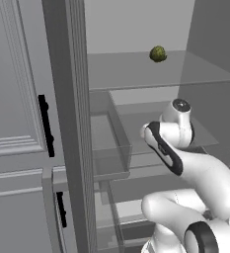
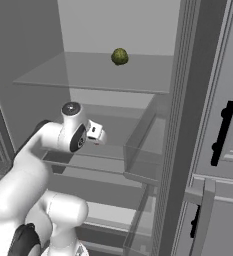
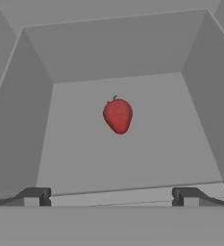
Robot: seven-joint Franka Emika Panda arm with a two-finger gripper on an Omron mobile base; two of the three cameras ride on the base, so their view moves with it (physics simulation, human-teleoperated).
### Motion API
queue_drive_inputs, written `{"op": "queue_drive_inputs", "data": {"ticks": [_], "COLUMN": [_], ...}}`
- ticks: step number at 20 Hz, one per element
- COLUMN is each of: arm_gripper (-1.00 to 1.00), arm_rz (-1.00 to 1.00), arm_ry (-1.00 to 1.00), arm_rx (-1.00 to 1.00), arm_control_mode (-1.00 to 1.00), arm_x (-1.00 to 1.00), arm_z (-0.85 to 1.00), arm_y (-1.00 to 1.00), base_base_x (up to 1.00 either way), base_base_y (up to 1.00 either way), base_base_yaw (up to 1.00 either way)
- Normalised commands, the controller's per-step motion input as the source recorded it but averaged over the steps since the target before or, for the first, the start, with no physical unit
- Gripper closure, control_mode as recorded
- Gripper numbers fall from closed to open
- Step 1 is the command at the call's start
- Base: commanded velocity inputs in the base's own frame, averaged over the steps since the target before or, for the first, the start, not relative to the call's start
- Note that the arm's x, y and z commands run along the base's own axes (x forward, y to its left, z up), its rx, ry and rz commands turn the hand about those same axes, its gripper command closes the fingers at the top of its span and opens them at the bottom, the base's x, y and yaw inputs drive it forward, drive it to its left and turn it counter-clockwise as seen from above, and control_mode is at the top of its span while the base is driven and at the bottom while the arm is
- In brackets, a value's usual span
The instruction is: Take the strawberry from the fridge and place it on top of the pancake, located on the dining counter.
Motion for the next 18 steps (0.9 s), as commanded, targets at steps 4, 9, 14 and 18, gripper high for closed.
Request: {"op": "queue_drive_inputs", "data": {"ticks": [4,9,14,18], "arm_gripper": [-1.00,-1.00,-1.00,-1.00], "arm_rz": [0.00,0.00,0.00,0.00], "arm_ry": [0.00,0.00,0.00,0.00], "arm_rx": [0.00,0.00,0.00,0.00], "arm_control_mode": [-1.00,-1.00,-1.00,-1.00], "arm_x": [0.25,0.30,0.29,0.29], "arm_z": [-0.07,-0.13,-0.17,-0.12], "arm_y": [-0.04,-0.01,0.00,0.00], "base_base_x": [0.00,0.00,0.00,0.00], "base_base_y": [0.00,0.00,0.00,0.00], "base_base_yaw": [0.00,0.00,0.00,0.00]}}
